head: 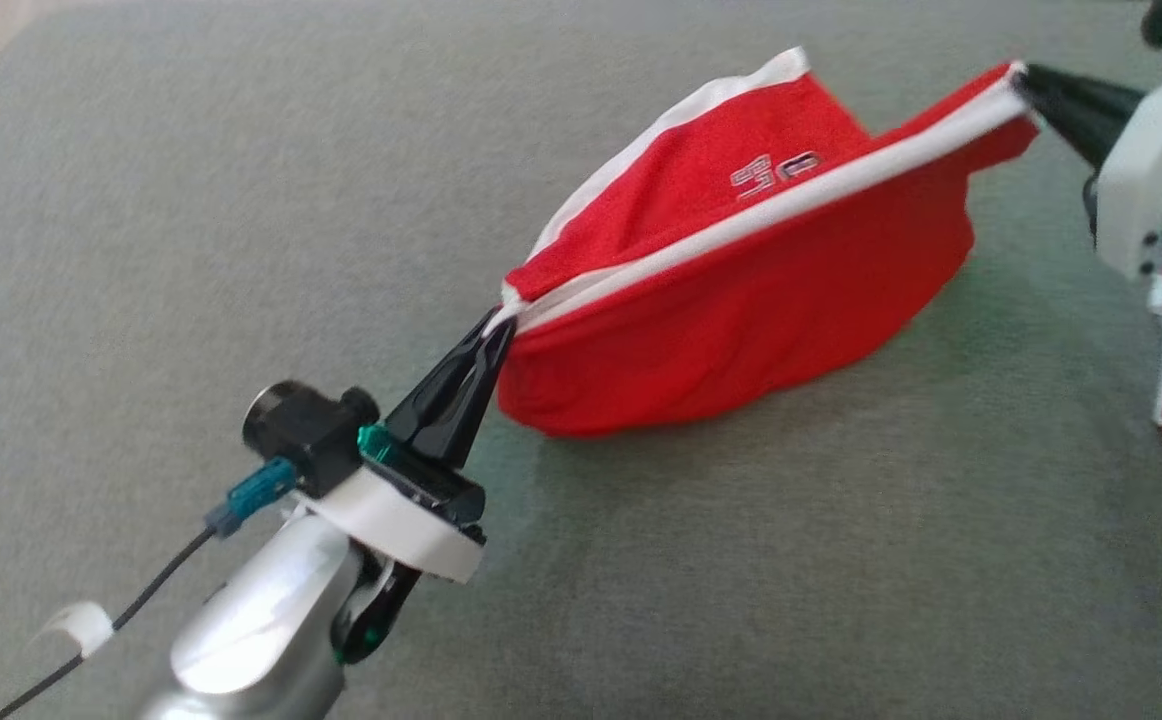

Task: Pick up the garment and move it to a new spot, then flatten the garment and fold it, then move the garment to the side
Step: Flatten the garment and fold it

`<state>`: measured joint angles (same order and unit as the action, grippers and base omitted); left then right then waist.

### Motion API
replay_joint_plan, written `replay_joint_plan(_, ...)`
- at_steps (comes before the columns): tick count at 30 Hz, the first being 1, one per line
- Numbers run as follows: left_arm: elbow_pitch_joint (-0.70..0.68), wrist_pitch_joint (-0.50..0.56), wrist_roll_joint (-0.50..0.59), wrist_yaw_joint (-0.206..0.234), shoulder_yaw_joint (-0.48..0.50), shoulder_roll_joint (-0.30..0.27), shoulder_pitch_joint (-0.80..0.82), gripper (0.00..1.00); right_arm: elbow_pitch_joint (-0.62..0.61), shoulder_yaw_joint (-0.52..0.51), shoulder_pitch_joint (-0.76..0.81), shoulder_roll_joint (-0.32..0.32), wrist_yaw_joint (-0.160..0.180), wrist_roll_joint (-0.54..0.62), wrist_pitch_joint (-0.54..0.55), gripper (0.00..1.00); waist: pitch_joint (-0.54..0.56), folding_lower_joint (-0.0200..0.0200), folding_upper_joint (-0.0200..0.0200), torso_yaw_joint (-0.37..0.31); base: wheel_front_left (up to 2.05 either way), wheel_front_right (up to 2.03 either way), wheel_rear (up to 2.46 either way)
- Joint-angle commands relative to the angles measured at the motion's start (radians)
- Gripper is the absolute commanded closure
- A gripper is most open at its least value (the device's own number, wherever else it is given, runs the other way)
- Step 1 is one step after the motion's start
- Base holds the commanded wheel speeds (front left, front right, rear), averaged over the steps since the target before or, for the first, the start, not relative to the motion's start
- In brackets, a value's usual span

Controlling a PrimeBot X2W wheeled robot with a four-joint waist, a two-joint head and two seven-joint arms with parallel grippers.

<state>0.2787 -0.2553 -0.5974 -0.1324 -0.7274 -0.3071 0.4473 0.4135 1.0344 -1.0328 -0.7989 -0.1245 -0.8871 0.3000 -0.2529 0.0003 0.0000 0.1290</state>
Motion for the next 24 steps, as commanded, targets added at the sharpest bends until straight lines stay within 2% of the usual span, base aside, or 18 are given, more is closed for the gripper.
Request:
replay_joint_plan(1,-0.012,-0.006,-0.004,0.002,0.031,-0.013,0.049,1.0,0.012,0.007,-0.038,-0.012,-0.006,0.008,0.009,1.0,-0.044,-0.0003,0.0,0.046,0.0,0.0,0.0)
replay_joint_plan(9,0.013,-0.006,-0.012,0.002,0.015,0.039,0.103,1.0,0.099,0.108,-0.179,0.014,-0.006,0.0,0.023,1.0,-0.109,-0.0003,0.0,0.119,0.0,0.0,0.0)
replay_joint_plan(24,0.082,-0.006,-0.019,0.002,-0.009,0.111,0.21,1.0,0.221,0.225,-0.329,0.025,-0.006,-0.012,0.037,1.0,-0.204,-0.0003,0.0,0.194,0.0,0.0,0.0)
